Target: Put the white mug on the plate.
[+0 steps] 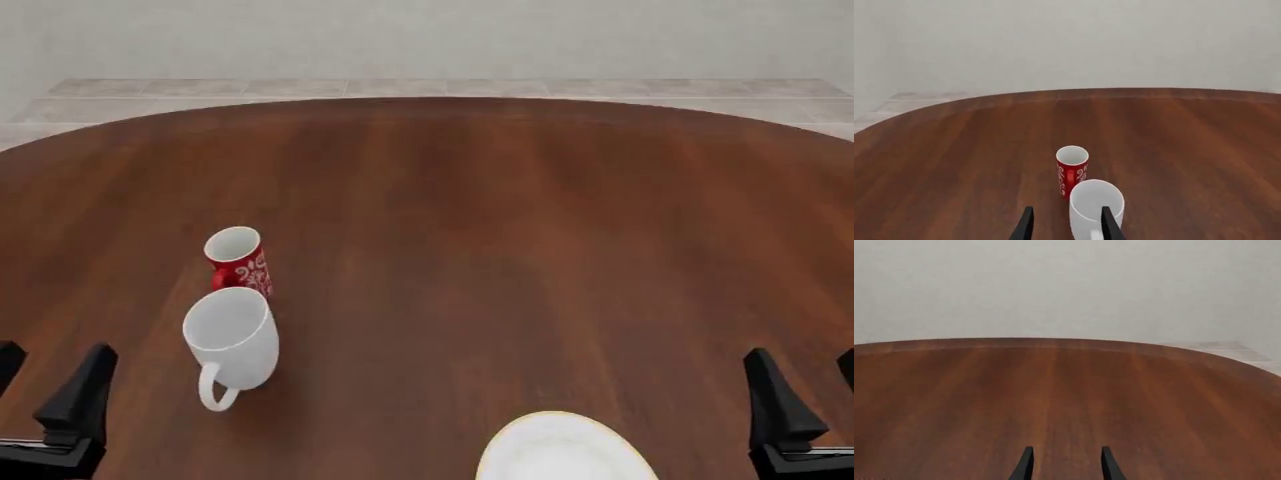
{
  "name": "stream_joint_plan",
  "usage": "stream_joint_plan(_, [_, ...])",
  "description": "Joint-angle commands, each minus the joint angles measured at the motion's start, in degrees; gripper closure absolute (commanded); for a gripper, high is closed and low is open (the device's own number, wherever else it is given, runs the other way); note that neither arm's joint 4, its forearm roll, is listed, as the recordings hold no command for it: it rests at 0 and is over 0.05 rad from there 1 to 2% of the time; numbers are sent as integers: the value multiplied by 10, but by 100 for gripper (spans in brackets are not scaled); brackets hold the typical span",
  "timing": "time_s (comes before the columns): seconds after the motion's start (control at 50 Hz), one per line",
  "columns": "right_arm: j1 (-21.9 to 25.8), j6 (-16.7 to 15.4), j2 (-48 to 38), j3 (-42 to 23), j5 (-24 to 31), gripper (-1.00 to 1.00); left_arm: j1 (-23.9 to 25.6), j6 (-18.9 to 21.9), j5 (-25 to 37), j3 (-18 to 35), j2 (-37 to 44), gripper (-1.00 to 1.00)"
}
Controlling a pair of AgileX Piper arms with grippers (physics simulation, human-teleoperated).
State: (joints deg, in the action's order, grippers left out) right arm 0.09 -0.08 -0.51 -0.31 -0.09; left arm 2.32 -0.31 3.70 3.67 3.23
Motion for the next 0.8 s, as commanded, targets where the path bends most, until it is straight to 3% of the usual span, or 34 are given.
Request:
stream_joint_plan(0.02, [-1, 1, 1, 0, 0, -100, 29, 2, 94, 87, 65, -100])
stream_joint_plan(0.08, [-1, 1, 1, 0, 0, -100, 30, 21, 96, 72, 56, -100])
stream_joint_plan(0.2, [-1, 1, 1, 0, 0, -100, 49, -12, 156, 114, 97, -100])
stream_joint_plan(0.22, [-1, 1, 1, 0, 0, -100, 49, 14, 170, 128, 94, -100])
stream_joint_plan(0.24, [-1, 1, 1, 0, 0, -100, 51, 14, 167, 116, 88, -100])
stream_joint_plan(0.28, [-1, 1, 1, 0, 0, -100, 55, -1, 194, 146, 102, -100])
stream_joint_plan(0.36, [-1, 1, 1, 0, 0, -100, 55, -2, 194, 135, 105, -100])
stream_joint_plan(0.44, [-1, 1, 1, 0, 0, -100, 45, 21, 201, 137, 122, -100])
stream_joint_plan(0.62, [-1, 1, 1, 0, 0, -100, 109, 1, 215, 129, 181, -100])
stream_joint_plan(0.72, [-1, 1, 1, 0, 0, -100, 106, 5, 206, 126, 196, -100])
stream_joint_plan(0.74, [-1, 1, 1, 0, 0, -100, 94, 31, 201, 127, 197, -100])
stream_joint_plan(0.8, [-1, 1, 1, 0, 0, -100, 89, 19, 185, 128, 221, -100])
